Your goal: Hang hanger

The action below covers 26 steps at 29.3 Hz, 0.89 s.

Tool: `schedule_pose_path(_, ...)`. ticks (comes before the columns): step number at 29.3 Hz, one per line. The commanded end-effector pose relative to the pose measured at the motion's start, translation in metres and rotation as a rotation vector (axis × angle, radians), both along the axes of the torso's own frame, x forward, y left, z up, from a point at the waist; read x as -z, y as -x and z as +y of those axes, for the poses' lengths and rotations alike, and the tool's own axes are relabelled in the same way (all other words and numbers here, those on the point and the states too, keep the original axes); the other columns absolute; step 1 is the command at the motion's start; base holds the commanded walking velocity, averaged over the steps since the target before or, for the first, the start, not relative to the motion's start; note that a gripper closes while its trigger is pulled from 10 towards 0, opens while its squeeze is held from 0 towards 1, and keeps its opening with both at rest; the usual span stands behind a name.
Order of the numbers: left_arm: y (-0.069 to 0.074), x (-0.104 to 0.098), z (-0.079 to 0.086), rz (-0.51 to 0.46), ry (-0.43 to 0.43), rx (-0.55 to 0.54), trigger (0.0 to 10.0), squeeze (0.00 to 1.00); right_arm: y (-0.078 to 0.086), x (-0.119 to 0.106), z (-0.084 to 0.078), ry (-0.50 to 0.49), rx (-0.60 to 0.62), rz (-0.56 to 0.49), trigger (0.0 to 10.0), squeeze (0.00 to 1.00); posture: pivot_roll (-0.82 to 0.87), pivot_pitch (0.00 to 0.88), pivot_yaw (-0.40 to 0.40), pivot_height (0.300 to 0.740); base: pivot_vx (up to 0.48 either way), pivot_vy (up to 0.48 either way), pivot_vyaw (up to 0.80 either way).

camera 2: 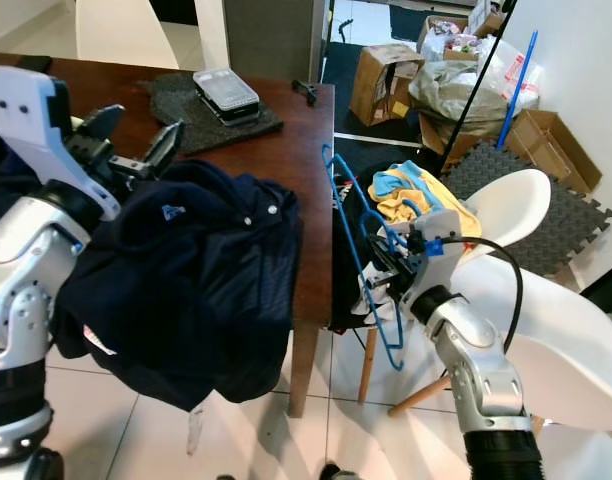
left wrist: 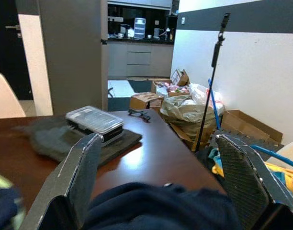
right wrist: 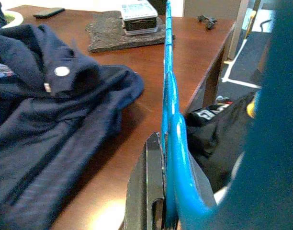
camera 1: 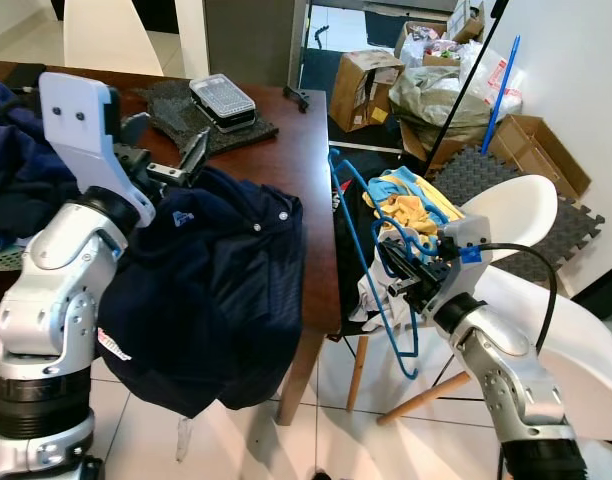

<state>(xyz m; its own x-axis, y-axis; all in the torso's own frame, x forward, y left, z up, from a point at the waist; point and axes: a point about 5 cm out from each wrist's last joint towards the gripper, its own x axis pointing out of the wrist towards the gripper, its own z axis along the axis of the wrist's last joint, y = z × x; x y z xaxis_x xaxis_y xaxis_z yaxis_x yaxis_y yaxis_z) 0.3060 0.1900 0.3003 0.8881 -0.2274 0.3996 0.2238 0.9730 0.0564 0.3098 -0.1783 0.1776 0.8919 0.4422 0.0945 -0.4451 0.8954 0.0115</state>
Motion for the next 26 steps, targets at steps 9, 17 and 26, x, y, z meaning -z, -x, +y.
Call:
schedule_pose_path(9, 0.004, 0.006, -0.007, 0.002, 0.006, 0.007, 10.0, 0.0, 0.001, 0.004, 0.004, 0.011, -0.011, 0.003, 10.0, 0.0, 0.17, 0.186, -0.086, 0.74, 0.0, 0.259, 0.0)
schedule_pose_path(17, 0.005, -0.003, -0.012, -0.031, 0.007, 0.027, 10.0, 0.0, 0.001, -0.002, 0.004, -0.002, -0.004, -0.016, 10.0, 0.0, 0.16, 0.186, -0.086, 0.74, 0.0, 0.256, 0.0)
schedule_pose_path(26, 0.007, -0.017, -0.011, -0.078, -0.004, 0.026, 10.0, 0.0, -0.002, -0.01, 0.004, -0.028, 0.005, -0.042, 10.0, 0.0, 0.17, 0.185, -0.087, 0.74, 0.0, 0.343, 0.0)
